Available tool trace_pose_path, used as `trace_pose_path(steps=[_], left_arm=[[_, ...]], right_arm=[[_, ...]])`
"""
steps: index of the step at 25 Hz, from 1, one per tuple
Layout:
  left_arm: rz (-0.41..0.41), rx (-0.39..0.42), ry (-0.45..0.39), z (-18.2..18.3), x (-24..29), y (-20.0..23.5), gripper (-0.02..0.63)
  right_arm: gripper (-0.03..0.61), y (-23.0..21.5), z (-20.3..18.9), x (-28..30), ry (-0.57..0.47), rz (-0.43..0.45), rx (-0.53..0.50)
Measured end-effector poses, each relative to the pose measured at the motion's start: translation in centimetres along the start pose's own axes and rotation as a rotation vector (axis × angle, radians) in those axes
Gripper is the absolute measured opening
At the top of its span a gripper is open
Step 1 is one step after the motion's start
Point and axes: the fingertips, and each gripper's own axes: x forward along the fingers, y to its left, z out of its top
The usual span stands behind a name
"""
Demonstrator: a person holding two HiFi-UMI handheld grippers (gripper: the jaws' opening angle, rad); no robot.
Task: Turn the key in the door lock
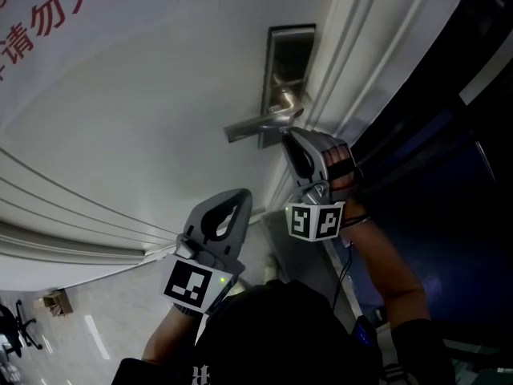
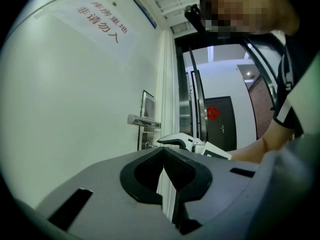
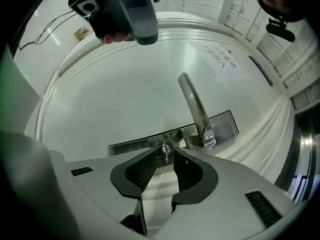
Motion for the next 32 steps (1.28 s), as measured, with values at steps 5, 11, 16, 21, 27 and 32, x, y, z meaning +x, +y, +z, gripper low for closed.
trace_pose_path(steps=[5, 11, 16, 21, 27, 32], left_arm=[[0.012, -0.003, -0.001, 0.1, -0.2, 0.2, 0.008], [0.024, -0.007, 0.000, 0.0, -0.4, 0.5, 0.007], [0.026, -0.005, 0.001, -0.1, -0.3, 0.7, 0.008], [0.020, -0.003, 0.002, 0.0, -0.1, 0.6, 0.008], [0.019, -0.003, 0.007, -0.2, 0.0, 0.4, 0.007], [0.019, -0.001, 0.006, -0.2, -0.1, 0.5, 0.007]], right_arm=[[0.083, 0.4, -0.2, 1.5, 0.007, -0.040, -0.129], [0.067, 0.4, -0.4, 2.5, 0.005, -0.076, -0.175], [0.023, -0.1, -0.4, 2.5, 0.009, -0.062, -0.046], [0.020, -0.7, -0.5, 2.5, 0.019, -0.019, 0.335], [0.020, -1.2, -0.8, 2.6, 0.029, 0.009, 0.760], [0.020, -1.3, -1.4, 2.7, 0.023, 0.031, 1.112]])
